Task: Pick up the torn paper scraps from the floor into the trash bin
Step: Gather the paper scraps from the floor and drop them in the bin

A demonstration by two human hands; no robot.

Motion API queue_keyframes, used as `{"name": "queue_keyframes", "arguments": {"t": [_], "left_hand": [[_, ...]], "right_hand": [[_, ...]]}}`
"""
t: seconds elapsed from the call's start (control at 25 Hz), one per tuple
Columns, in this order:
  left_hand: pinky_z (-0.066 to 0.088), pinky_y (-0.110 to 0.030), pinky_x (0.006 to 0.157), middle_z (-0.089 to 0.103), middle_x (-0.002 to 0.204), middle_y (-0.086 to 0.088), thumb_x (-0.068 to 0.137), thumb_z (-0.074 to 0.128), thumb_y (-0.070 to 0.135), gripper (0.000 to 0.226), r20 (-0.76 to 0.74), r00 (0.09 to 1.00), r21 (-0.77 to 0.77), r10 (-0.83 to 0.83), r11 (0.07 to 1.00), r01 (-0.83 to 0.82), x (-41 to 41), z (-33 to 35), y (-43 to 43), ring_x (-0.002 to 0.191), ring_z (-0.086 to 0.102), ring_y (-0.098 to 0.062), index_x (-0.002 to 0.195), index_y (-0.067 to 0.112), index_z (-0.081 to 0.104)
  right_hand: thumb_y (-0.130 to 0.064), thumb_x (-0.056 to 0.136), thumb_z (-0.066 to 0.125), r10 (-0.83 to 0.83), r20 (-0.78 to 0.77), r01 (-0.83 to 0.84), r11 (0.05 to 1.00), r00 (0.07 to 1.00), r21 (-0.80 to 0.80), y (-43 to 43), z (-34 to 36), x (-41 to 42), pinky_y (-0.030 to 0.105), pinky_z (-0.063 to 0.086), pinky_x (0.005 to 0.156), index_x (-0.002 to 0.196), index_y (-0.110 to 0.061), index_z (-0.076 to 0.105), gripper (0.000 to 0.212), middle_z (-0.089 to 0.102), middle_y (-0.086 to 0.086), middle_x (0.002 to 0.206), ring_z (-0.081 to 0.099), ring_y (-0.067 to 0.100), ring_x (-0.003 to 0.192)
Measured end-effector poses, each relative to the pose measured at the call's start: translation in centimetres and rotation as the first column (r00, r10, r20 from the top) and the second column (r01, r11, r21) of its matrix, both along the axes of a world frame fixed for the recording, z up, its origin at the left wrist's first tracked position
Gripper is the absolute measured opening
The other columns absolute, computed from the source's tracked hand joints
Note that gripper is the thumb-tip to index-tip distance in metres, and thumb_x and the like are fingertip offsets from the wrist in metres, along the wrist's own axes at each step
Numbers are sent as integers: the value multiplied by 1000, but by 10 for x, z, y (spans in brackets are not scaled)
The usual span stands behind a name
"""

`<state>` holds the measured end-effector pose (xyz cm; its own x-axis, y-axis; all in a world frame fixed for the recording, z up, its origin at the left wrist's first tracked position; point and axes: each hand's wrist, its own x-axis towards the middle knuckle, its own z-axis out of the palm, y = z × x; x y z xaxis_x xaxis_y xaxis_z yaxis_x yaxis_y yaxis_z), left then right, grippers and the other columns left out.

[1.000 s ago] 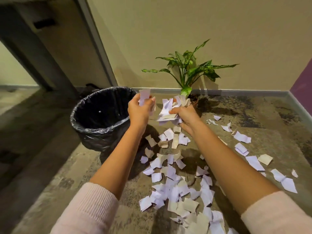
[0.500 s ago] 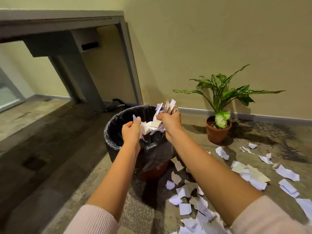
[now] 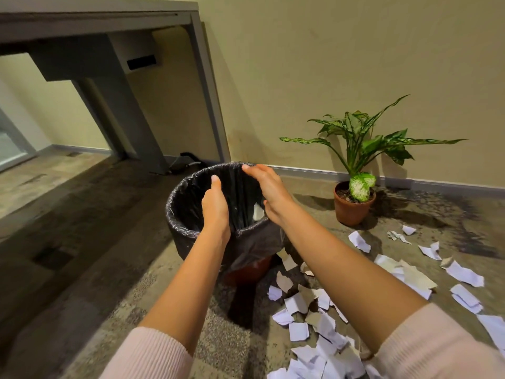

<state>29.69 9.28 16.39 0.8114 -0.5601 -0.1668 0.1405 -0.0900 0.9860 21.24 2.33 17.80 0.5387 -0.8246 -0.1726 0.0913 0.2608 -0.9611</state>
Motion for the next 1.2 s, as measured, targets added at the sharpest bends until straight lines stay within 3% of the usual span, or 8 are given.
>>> {"name": "queue_keyframes", "arguments": {"t": [0.08,0.16,0.28,0.48,0.68,0.84,1.04,1.2], "left_hand": [[36,-34,100,53,136,-4,97,33,57,62,57,998,29,-4,1000,2,-4,0,-3,120,49,-20,137,14,51],[35,-43,110,58,130,1,93,35,61,60,196,980,70,-17,998,4,-11,-1,-6,125,50,-22,132,21,55],[37,-48,108,61,126,5,83,44,64,58,464,883,104,-73,994,28,-34,0,-12,125,50,-18,126,28,58],[30,-48,111,52,137,-1,91,53,38,45,764,589,225,-265,964,142,-100,-3,-26,139,32,-21,133,21,52],[34,-46,107,47,140,-6,86,57,34,51,690,392,528,-608,794,302,-168,-48,-35,133,35,-27,134,19,48],[34,-47,105,36,147,-13,86,61,38,63,472,152,819,-869,496,288,-219,-96,-31,136,31,-33,140,15,38],[37,-43,106,42,142,-16,83,65,47,70,265,-63,923,-962,234,306,-268,-142,-17,133,37,-36,139,14,39],[34,-42,109,37,147,-17,78,72,46,82,138,-137,936,-981,84,343,-297,-165,-3,137,32,-33,145,16,35]], "right_hand": [[-41,88,61,-1,18,1,1000,1000,28,-4,2,-7,28,31,91,116,-23,56,34,54,-9,117,46,7,108],[-38,90,60,-52,56,51,998,997,25,-8,1,-17,24,36,85,108,-23,60,23,58,-13,103,51,5,99],[-31,86,65,-149,30,152,980,988,-127,-17,-5,-35,29,47,93,118,-15,63,36,66,-2,112,58,14,109],[-41,68,65,-252,-152,205,940,956,-271,-34,-23,-94,41,46,101,110,-35,62,43,58,4,122,51,21,118],[-32,68,70,-259,-378,169,952,889,-253,-36,-69,-174,31,44,87,109,-34,59,43,56,8,123,47,21,120],[-35,67,69,-192,-607,83,975,771,-204,-26,-114,-237,41,40,104,119,-27,57,53,52,12,132,42,30,129],[-32,70,75,43,-813,-95,995,580,-15,-3,-151,-310,45,38,108,131,-22,53,66,53,10,136,45,29,129],[-32,63,77,104,-882,-158,987,460,34,19,-174,-347,43,38,108,133,-21,49,76,49,5,138,45,27,127]]}}
